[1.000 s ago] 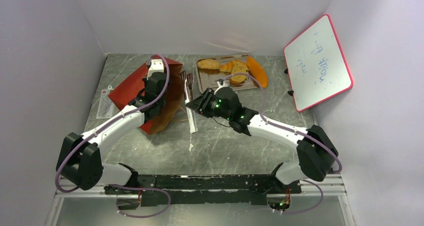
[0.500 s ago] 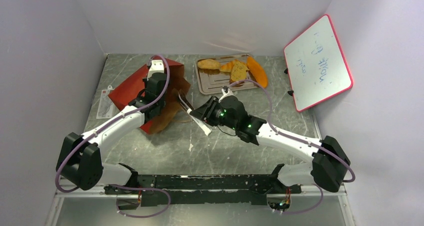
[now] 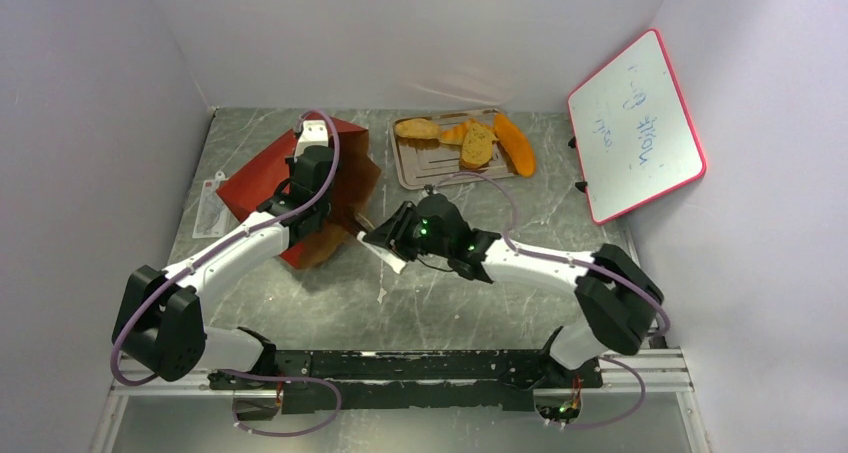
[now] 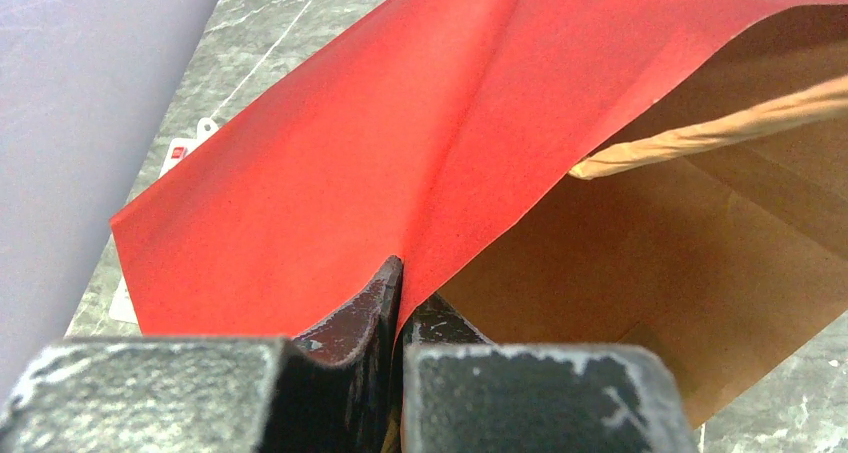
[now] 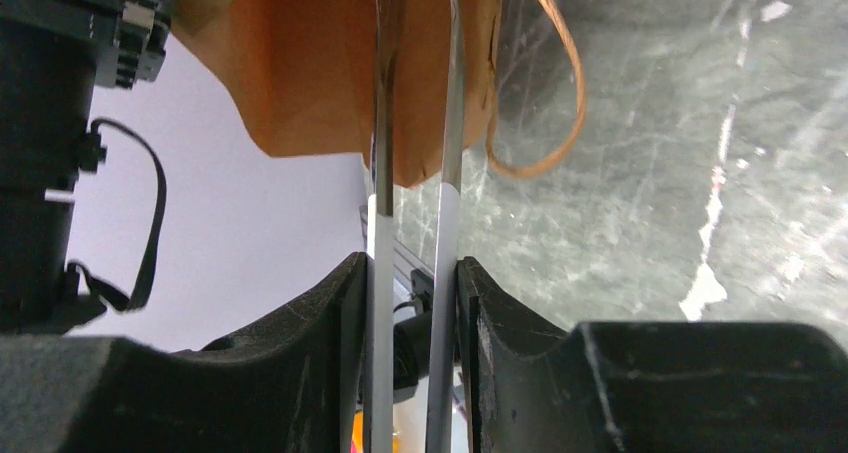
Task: Take the fake bread out of the paper bag
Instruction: Take out the fake bread from the paper bag.
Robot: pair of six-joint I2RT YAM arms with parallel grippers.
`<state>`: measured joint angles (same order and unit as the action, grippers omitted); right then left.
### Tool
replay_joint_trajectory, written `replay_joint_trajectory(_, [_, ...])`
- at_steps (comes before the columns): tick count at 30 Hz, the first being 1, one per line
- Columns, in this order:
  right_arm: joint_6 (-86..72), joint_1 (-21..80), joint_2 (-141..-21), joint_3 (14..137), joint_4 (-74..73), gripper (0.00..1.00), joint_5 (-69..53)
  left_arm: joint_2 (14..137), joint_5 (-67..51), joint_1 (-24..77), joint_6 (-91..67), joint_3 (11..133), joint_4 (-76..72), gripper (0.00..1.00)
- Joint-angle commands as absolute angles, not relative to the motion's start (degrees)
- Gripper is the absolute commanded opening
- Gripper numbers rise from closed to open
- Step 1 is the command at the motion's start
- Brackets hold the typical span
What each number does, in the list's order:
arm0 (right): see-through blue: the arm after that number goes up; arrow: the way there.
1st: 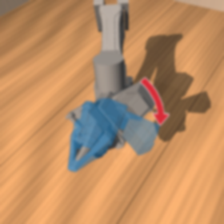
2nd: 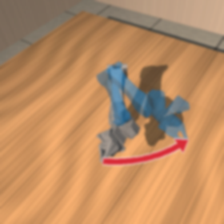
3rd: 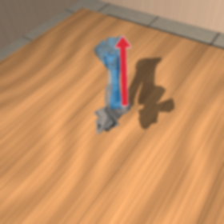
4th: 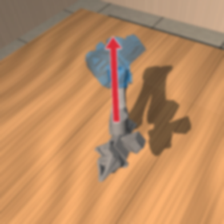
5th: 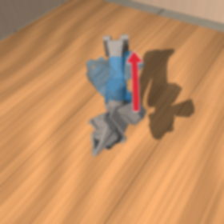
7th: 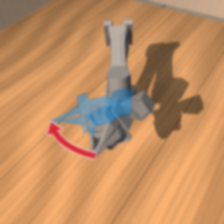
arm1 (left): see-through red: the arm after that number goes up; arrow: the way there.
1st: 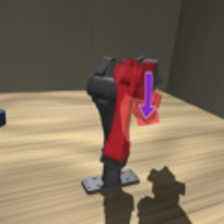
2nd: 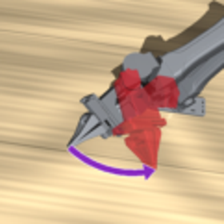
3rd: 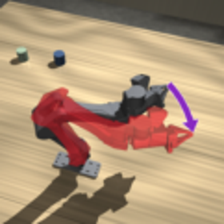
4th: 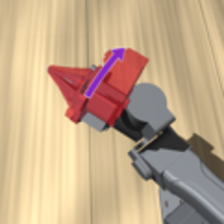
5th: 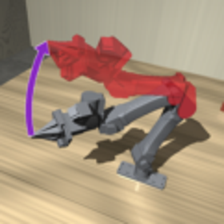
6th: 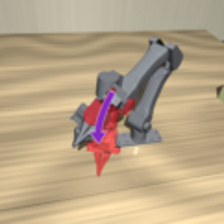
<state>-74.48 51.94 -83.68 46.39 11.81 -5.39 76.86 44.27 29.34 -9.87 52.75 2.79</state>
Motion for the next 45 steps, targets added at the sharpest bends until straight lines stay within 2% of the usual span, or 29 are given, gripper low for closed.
replay_joint_trajectory(1, [-78.72, 52.23, -88.9, 53.66, 17.92, 0.38, -7.43, 75.65, 43.81, 29.51, -10.74, 51.86, 0.35, 0.07])
replay_joint_trajectory(17, [-85.05, 52.2, -108.7, 71.95, 16.1, 0.41, -3.62, 75.7, 43.42, 29.97, -11.77, 51.95, 0.63, 0.07])
replay_joint_trajectory(35, [-88.16, 50.42, -114.88, 75.05, 13.7, 0.43, -0.16, 75.84, 42.98, 31.02, -12.91, 50.96, 0.36, 0.07])
replay_joint_trajectory(45, [-93.72, 48.49, -118.46, 73.59, 20.76, 0.44, 0.53, 75.85, 42.9, 31.5, -13.05, 50.87, 0.65, 0.07])
